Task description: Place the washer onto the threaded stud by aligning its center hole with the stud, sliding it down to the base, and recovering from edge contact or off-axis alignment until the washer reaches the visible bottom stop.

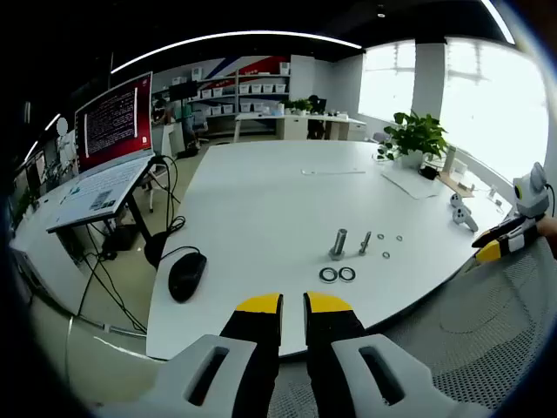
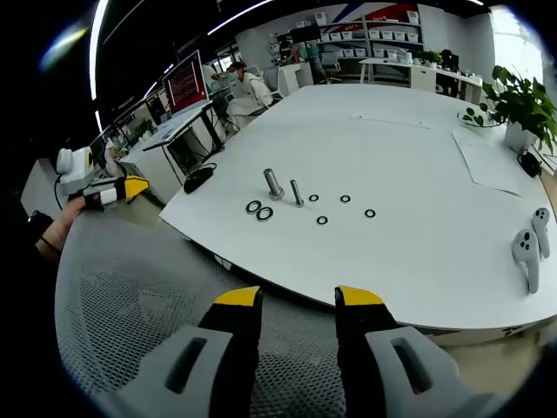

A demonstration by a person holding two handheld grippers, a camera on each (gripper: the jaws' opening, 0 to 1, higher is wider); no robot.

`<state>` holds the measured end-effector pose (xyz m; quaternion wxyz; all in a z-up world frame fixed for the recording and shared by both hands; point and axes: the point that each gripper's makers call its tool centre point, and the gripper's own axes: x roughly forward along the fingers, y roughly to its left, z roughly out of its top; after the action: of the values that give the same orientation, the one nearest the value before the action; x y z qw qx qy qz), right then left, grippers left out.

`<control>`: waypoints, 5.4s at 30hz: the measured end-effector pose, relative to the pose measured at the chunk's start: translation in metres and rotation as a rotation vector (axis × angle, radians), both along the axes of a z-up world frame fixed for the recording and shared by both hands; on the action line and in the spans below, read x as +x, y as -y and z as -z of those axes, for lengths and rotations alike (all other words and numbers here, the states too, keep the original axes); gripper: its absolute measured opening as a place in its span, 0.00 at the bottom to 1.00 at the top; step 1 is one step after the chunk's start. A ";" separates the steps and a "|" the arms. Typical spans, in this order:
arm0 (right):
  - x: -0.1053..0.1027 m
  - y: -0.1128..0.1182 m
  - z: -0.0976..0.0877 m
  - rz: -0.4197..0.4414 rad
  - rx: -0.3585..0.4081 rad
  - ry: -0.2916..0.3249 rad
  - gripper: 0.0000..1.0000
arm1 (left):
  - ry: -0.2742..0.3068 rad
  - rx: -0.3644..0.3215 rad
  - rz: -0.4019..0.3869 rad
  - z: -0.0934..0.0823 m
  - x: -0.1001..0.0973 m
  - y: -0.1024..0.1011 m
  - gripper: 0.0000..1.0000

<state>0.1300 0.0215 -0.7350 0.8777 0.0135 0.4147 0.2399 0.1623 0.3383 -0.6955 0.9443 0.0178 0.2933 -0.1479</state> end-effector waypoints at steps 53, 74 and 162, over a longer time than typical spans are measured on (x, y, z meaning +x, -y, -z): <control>-0.003 -0.002 0.001 -0.003 0.013 -0.020 0.33 | 0.003 0.008 -0.015 0.000 0.001 -0.003 0.06; -0.007 -0.008 0.002 -0.084 -0.023 -0.030 0.34 | 0.022 -0.011 -0.054 -0.002 0.003 -0.008 0.07; -0.010 -0.007 0.008 -0.072 -0.009 -0.076 0.32 | -0.038 -0.068 -0.135 0.002 0.002 -0.013 0.01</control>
<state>0.1198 0.0282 -0.7429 0.8520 0.0035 0.4491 0.2689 0.1639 0.3509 -0.6973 0.9465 -0.0370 0.3066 -0.0939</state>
